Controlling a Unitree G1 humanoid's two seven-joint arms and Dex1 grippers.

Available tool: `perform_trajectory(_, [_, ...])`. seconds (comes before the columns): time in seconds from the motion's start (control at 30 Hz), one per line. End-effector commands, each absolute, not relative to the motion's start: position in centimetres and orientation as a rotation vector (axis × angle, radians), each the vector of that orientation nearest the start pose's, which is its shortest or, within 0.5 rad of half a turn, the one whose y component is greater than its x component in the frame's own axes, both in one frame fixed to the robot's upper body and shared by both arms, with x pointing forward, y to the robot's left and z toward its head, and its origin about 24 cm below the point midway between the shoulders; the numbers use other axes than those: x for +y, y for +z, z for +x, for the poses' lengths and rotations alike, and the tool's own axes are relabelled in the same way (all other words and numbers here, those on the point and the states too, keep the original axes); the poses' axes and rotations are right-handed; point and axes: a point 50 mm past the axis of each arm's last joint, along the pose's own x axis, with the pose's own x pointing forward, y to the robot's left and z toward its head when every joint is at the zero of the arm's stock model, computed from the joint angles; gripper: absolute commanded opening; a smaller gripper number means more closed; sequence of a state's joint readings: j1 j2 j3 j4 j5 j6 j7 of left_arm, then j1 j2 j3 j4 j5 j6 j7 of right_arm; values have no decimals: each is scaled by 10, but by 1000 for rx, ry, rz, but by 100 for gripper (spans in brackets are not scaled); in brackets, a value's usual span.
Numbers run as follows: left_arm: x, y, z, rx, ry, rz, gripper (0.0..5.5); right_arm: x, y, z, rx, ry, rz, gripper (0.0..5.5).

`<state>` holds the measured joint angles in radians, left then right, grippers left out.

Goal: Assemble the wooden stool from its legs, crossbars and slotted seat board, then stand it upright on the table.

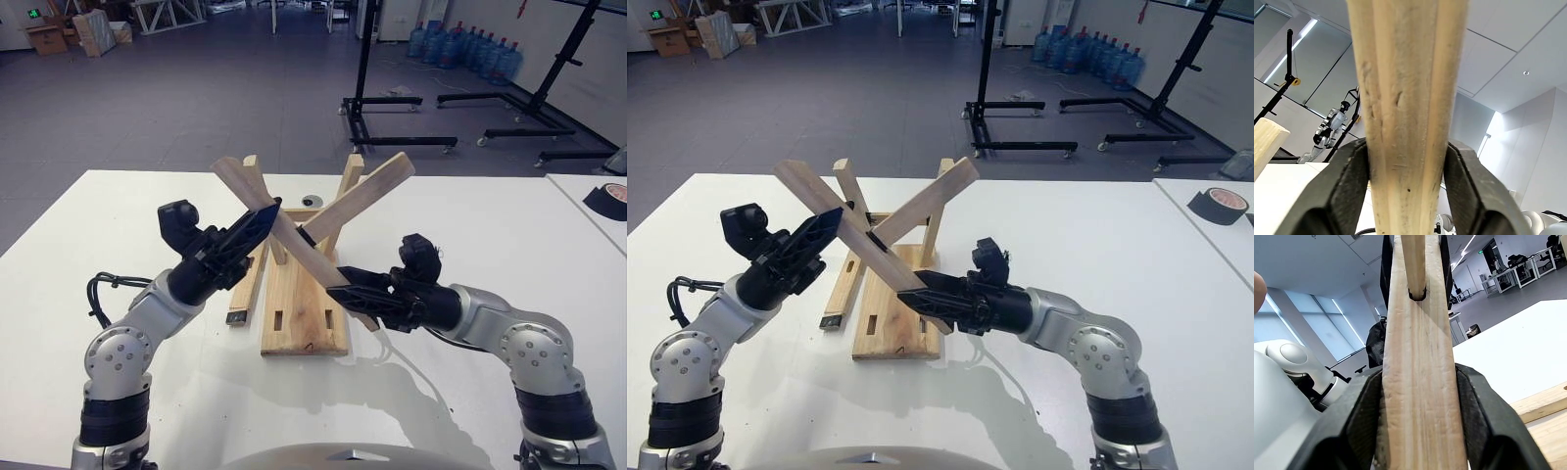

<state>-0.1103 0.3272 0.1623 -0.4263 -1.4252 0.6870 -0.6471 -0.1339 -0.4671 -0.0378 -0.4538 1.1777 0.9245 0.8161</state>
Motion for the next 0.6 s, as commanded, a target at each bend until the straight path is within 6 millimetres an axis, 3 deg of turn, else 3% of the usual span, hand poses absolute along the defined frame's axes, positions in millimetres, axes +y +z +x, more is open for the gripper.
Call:
perform_trajectory(0.03, [145, 166, 216, -144, -1263, -875, 200, -133, 136, 206, 274, 1398, 583, 205])
perform_trajectory(0.3, [148, 162, 214, -232, -1201, -834, 200, -136, 136, 219, 265, 1350, 520, 205])
perform_trajectory(0.33, [149, 162, 214, -240, -1197, -832, 200, -136, 135, 219, 268, 1347, 512, 242])
perform_trajectory(0.6, [157, 158, 221, -245, -1152, -717, 200, -145, 138, 225, 258, 1309, 487, 376])
